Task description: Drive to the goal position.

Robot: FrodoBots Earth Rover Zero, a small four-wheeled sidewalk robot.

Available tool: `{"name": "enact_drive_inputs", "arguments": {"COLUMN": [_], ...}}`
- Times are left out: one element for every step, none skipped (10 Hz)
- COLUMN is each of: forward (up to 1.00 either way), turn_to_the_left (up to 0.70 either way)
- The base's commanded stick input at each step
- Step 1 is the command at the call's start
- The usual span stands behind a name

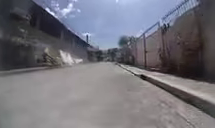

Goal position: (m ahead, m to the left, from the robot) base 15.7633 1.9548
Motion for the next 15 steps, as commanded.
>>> {"name": "enact_drive_inputs", "arguments": {"forward": [0.85,0.85,0.85,0.85,0.85,0.85,0.85,0.85,0.85,0.85,0.85,0.85,0.85,0.85,0.85], "turn_to_the_left": [0.00,0.00,0.00,0.00,0.00,0.00,0.00,0.00,0.00,0.00,-0.34,-0.34,-0.34,-0.34,-0.34]}}
